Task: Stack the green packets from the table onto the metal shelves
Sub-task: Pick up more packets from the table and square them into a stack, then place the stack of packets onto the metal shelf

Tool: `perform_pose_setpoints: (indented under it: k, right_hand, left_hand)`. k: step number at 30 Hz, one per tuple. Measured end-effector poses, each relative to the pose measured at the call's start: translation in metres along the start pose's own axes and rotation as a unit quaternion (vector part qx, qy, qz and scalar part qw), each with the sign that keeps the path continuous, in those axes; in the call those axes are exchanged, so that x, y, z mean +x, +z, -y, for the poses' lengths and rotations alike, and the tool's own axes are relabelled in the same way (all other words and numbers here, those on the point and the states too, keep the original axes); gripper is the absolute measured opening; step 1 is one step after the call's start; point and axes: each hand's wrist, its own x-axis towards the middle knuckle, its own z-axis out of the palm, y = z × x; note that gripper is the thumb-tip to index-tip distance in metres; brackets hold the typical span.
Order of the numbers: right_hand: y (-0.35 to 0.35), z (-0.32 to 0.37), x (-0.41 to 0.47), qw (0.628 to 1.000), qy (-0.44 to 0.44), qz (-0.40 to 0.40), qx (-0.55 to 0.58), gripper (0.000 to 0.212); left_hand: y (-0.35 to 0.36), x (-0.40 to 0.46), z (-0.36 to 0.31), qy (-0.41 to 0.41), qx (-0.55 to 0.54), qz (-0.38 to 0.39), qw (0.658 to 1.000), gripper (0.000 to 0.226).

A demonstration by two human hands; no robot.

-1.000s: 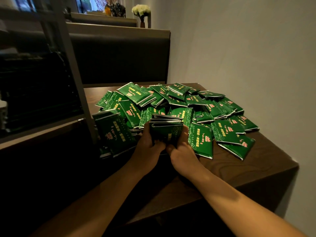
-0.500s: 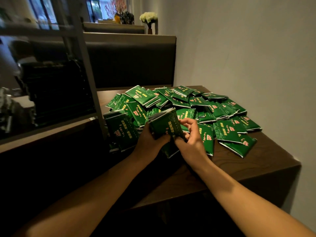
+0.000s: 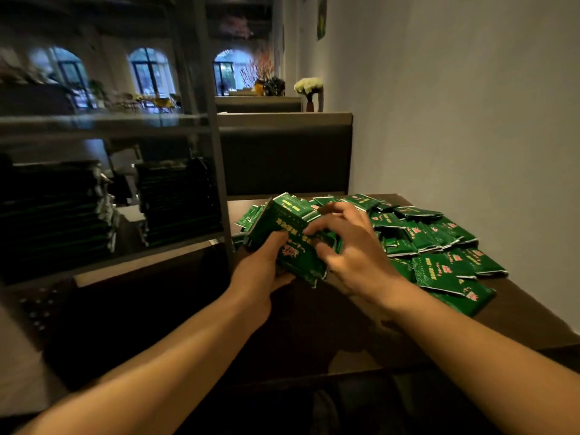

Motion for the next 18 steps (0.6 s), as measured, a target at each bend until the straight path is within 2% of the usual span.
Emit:
perform_pose_setpoints:
  k: [2,4,10,15,18]
  right_hand:
    - [0.011,0.015,0.001,0.992,-0.066,-0.008,-0.103,0.022]
    - [0.025,0.032,-0.001,0.979,-0.122,-0.005,-0.163,0.031]
    - [0.072,0.076,0.008,0.949,-0.211,0.022,-0.233,0.061]
    - [0.11,0.096,0.041,0.921,-0.285,-0.071,-0.257,0.044]
    - [0.127,0.101,0.066,0.914,-0.294,-0.084,-0.268,0.047]
  left_hand:
    - [-0.006,-0.01,-0.005,0.01,-0.039,-0.04,0.998,0.02]
    - [-0.013,-0.018,-0.012,0.009,-0.083,-0.077,0.994,0.024]
    - [-0.052,-0.033,-0.04,0.01,-0.148,-0.152,0.977,0.023]
    - [-0.081,-0.035,-0.062,0.037,-0.129,-0.162,0.978,0.028]
    - [-0.092,-0.03,-0.072,0.051,-0.119,-0.152,0.98,0.027]
